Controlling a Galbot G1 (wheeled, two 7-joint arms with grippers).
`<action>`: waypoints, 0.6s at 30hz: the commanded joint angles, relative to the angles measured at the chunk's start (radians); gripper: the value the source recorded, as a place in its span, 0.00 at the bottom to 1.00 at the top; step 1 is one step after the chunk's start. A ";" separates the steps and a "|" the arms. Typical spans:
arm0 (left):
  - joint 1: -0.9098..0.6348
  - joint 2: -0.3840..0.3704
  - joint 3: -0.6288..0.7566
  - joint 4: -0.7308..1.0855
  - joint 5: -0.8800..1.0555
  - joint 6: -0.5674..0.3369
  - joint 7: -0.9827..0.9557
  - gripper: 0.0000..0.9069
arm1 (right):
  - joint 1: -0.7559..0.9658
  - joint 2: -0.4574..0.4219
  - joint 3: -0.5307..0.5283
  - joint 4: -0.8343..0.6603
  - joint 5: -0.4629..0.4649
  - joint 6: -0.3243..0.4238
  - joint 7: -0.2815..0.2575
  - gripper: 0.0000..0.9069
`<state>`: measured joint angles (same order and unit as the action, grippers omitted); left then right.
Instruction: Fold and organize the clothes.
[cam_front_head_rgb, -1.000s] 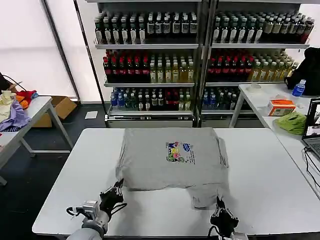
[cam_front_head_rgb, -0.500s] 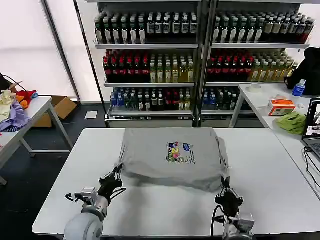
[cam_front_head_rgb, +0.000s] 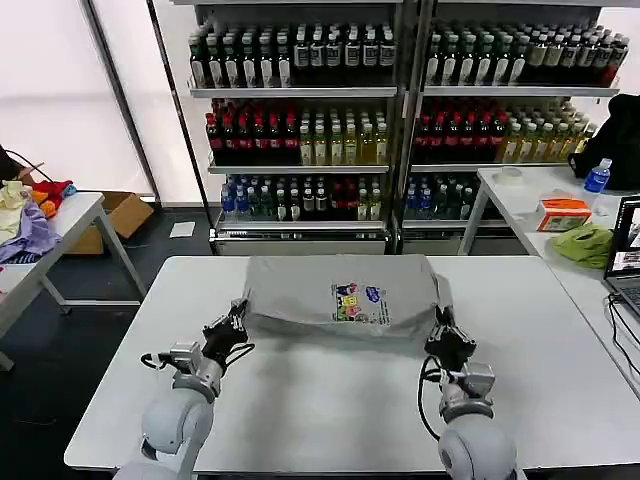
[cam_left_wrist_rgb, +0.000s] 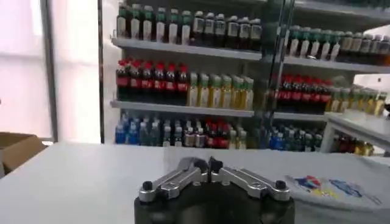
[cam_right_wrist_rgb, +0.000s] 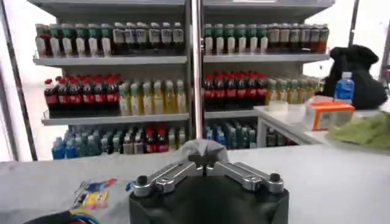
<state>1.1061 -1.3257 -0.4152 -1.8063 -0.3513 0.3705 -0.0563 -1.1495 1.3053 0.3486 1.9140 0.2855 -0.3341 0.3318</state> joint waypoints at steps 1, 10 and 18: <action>-0.145 -0.006 0.009 0.189 -0.009 -0.003 0.002 0.00 | 0.193 -0.008 -0.028 -0.184 0.012 -0.008 -0.014 0.00; -0.204 -0.014 0.012 0.288 -0.010 -0.009 0.006 0.00 | 0.292 0.011 -0.054 -0.302 0.015 -0.015 -0.033 0.00; -0.232 -0.025 0.015 0.334 0.000 -0.005 0.017 0.00 | 0.319 0.035 -0.069 -0.365 0.005 -0.024 -0.044 0.00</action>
<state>0.9284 -1.3487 -0.4025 -1.5659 -0.3577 0.3623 -0.0454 -0.8970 1.3336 0.2892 1.6428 0.2908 -0.3538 0.2956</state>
